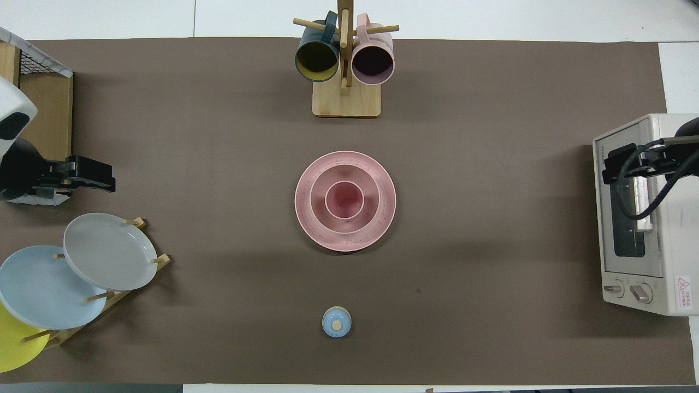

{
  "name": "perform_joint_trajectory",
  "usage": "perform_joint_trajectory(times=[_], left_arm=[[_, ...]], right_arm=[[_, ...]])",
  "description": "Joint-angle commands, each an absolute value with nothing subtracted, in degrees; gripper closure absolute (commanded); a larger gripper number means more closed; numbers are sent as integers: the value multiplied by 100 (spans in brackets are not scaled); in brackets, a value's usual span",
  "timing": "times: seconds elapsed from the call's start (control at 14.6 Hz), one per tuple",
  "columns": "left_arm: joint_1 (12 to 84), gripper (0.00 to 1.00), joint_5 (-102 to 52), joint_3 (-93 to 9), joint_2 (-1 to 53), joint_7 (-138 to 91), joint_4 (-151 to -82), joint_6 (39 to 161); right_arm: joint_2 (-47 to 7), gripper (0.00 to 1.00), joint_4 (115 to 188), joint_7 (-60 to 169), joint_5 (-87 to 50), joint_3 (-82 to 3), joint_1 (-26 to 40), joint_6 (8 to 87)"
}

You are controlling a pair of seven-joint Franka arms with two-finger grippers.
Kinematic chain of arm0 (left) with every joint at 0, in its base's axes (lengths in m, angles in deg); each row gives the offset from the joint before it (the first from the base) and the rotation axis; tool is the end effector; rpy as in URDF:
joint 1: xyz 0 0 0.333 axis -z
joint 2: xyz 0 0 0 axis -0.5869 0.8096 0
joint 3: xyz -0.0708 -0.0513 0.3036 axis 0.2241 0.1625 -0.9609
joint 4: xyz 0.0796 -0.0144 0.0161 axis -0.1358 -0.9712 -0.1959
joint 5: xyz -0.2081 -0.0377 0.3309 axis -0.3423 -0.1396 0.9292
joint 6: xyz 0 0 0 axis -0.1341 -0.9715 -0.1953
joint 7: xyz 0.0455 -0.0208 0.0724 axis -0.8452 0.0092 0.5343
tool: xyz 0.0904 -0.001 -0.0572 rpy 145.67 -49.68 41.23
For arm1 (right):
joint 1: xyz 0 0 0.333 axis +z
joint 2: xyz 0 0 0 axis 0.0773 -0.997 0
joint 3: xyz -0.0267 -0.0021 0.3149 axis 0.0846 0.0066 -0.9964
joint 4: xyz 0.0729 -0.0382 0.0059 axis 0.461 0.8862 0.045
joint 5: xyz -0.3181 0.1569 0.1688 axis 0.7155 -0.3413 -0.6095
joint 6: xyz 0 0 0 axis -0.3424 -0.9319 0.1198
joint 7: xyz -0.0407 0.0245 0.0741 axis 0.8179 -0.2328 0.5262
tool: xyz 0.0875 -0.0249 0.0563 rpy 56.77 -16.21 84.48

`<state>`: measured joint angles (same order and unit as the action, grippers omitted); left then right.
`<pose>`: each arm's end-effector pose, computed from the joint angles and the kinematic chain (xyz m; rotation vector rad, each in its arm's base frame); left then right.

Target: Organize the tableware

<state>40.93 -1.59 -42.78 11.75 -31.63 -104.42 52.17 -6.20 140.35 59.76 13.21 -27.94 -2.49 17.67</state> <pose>0.5248 -0.0703 0.6061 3.1236 0.0031 -0.0713 0.5543 -0.0226 0.5911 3.1183 0.0232 -0.1609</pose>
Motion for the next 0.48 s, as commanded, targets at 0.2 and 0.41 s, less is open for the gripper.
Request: perform_joint_trajectory(times=[0.2,0.41], left_arm=[[3910,0,-45,-4170,1203,-3305,-10434,5325],[3893,0,-45,-4170,1194,-3340,-10443,5317]], right_arm=[[-539,0,14082,6000,1212,-2823,-303,1695],[-539,0,14091,6009,1221,-2823,-303,1695]])
